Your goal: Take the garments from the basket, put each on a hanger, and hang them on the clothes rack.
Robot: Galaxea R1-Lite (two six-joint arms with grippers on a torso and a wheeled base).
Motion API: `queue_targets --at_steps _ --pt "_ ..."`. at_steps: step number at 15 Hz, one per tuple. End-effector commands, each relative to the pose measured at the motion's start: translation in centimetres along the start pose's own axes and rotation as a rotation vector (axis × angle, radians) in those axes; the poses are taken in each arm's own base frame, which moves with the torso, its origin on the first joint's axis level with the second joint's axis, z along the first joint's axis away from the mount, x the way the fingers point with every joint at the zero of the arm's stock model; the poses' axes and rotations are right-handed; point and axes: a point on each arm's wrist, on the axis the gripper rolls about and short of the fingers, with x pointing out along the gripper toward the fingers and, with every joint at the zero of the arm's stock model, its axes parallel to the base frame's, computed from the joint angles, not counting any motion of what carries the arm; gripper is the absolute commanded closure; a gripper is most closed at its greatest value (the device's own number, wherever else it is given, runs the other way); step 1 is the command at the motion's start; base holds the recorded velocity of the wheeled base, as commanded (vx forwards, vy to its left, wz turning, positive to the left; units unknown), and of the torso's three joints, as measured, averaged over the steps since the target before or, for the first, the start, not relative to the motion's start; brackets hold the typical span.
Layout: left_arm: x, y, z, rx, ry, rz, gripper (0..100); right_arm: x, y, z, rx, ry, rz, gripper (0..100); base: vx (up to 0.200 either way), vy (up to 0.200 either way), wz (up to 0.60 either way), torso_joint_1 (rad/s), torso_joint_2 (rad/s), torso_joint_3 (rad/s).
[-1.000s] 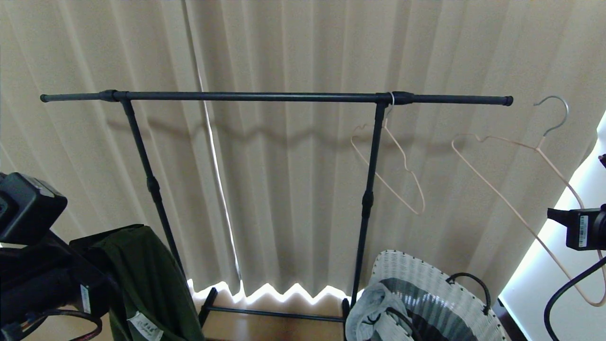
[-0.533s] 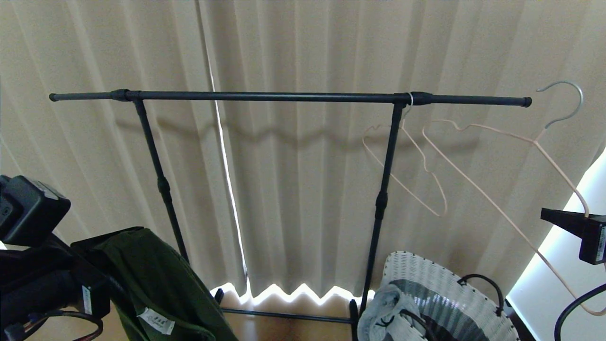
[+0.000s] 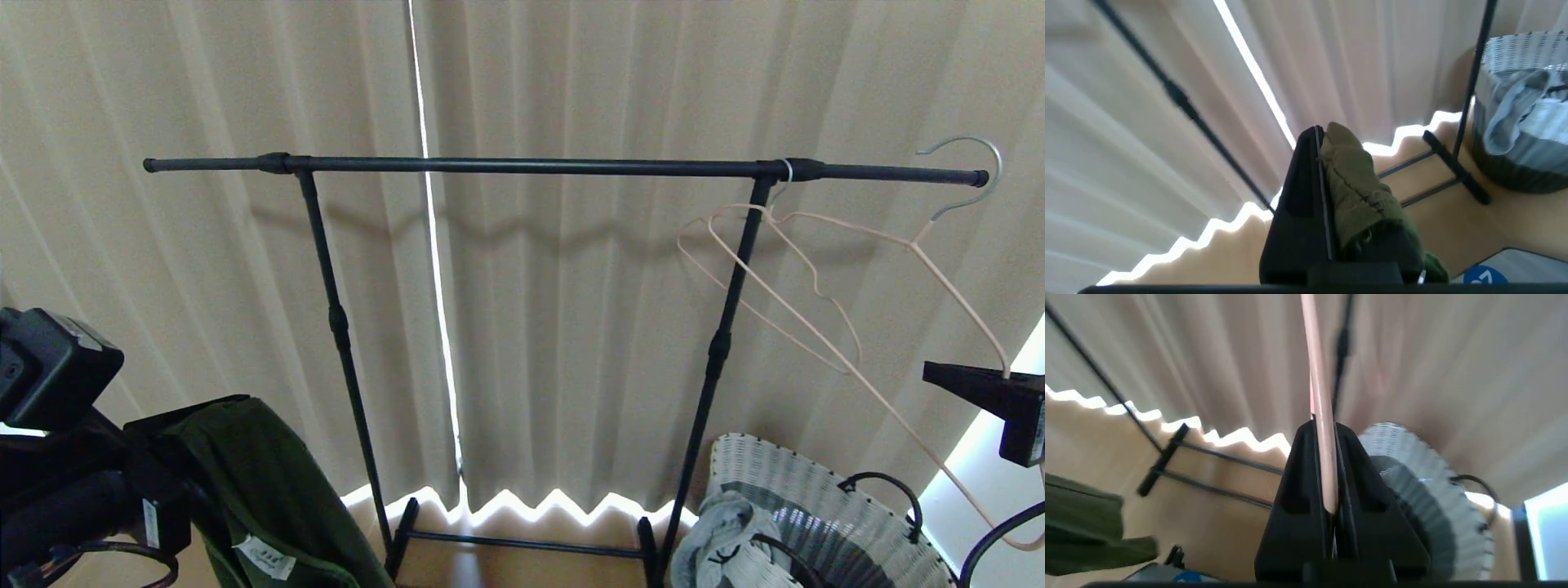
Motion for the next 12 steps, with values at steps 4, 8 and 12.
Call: queue_targets --at_steps 4,8,12 --pt "0.1 -0.1 -0.1 0.007 0.005 -0.005 100 0.5 1.0 -0.8 -0.021 0.037 0.06 100 0.0 0.05 0.0 0.002 0.0 0.001" --pt "0.3 0.1 0.4 0.003 -0.005 -0.004 100 0.9 1.7 -0.9 -0.037 0.054 0.102 100 0.0 0.0 0.0 0.0 0.0 0.0" --pt "3.5 0.7 2.1 -0.008 0.03 0.011 100 1.7 2.8 -1.2 -0.06 0.089 0.172 100 0.0 0.0 0.0 0.0 0.0 0.0"
